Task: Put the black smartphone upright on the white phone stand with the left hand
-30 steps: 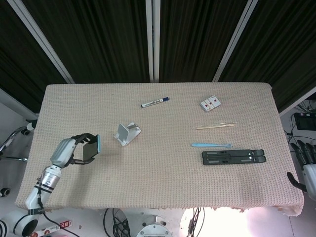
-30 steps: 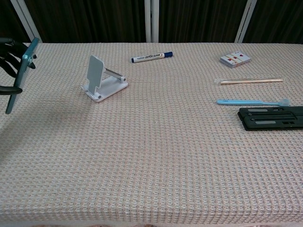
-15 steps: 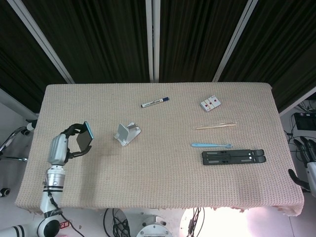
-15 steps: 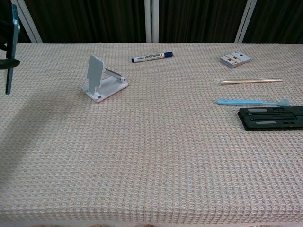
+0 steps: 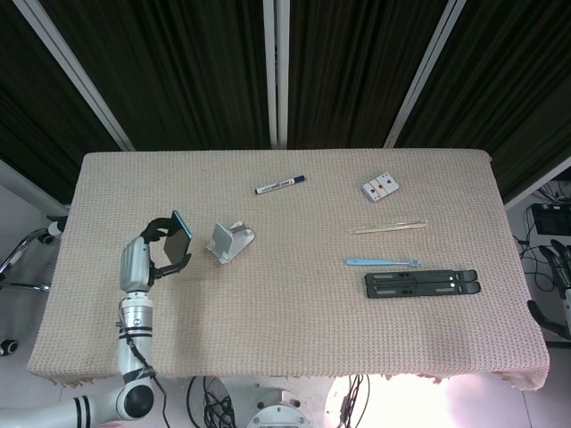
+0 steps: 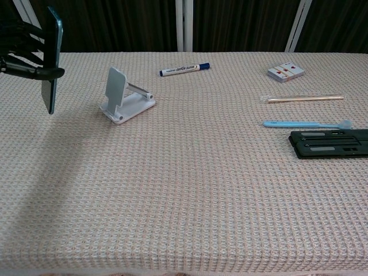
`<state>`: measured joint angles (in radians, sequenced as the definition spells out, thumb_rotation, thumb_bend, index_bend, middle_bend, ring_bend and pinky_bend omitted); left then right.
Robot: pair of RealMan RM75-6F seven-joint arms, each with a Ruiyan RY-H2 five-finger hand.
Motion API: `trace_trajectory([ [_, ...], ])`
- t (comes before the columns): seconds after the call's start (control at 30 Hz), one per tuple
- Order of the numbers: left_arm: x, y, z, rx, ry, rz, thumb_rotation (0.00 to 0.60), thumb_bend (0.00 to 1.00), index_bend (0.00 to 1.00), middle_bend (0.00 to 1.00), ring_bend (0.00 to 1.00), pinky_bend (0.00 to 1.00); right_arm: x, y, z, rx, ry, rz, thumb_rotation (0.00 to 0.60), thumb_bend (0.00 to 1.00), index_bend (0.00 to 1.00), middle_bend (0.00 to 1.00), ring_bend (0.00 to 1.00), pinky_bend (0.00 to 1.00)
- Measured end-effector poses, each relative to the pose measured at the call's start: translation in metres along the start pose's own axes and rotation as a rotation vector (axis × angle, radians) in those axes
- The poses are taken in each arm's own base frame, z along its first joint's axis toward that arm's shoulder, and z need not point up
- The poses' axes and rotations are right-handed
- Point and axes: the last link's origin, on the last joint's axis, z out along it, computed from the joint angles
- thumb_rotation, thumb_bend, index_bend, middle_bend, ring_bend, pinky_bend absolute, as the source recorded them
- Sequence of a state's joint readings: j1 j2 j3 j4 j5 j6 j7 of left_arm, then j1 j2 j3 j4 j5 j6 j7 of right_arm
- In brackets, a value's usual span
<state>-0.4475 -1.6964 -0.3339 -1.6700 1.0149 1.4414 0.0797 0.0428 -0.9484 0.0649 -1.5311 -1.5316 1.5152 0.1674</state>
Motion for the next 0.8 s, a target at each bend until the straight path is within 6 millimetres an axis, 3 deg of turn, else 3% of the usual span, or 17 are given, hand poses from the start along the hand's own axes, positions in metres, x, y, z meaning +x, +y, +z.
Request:
trace_trajectory([
  [0.8,-0.042,0.031,0.018,0.066,0.02,-0.09,0.6,0.34,0.58,0.61,0.35,0.31,0.002,-0.002,0.001,0.005,-0.007,-0.005,0.6,0.22,0.0,0.0,0.0,0.0],
])
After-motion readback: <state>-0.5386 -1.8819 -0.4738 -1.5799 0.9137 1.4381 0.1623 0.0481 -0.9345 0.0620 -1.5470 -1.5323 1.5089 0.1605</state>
